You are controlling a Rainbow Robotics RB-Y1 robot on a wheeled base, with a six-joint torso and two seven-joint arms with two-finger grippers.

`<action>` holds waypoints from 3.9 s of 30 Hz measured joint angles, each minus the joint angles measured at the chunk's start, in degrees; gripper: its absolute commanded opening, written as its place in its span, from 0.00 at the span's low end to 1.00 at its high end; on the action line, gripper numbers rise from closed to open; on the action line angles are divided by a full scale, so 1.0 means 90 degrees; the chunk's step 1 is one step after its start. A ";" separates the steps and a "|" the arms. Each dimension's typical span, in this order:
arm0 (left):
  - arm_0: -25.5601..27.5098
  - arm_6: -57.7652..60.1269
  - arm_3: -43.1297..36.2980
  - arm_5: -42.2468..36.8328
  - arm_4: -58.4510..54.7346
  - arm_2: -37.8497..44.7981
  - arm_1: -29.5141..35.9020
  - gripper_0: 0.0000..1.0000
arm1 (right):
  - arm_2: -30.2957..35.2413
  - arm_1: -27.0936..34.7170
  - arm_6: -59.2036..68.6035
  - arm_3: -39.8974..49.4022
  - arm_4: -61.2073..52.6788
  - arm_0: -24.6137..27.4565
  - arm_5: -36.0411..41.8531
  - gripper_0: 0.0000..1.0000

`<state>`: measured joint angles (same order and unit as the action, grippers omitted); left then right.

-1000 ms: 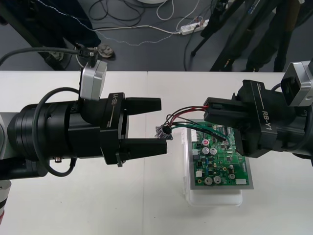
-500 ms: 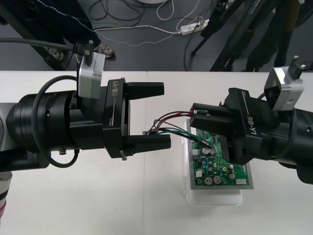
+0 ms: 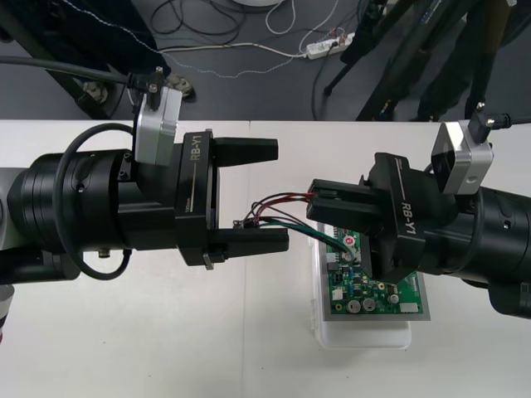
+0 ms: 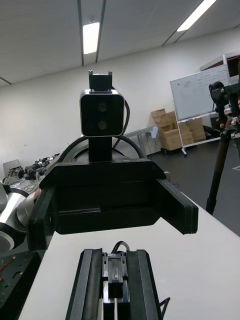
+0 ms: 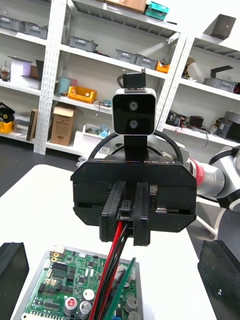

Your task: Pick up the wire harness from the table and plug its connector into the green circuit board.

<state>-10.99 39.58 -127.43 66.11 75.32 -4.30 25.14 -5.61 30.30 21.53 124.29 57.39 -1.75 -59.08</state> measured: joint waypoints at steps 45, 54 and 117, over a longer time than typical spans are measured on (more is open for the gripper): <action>-0.0173 0.0419 0.0063 -0.0192 -0.0006 -0.0583 0.0067 0.39 | -0.0003 -0.0004 0.0000 0.0023 -0.0004 0.0011 0.0057 0.00; -0.0173 0.0419 0.0068 -0.0208 -0.0006 -0.0583 0.0067 0.37 | -0.0003 -0.0004 0.0000 0.0027 -0.0004 0.0012 0.0057 0.00; -0.0325 0.0446 0.0156 -0.0310 -0.0079 -0.0569 0.0158 0.00 | 0.0464 0.0111 -0.0001 0.0031 -0.0030 0.0061 -0.0667 1.00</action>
<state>-13.92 43.59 -126.03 63.32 74.61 -9.42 26.56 -1.43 31.29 21.52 124.58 57.12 -1.20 -65.09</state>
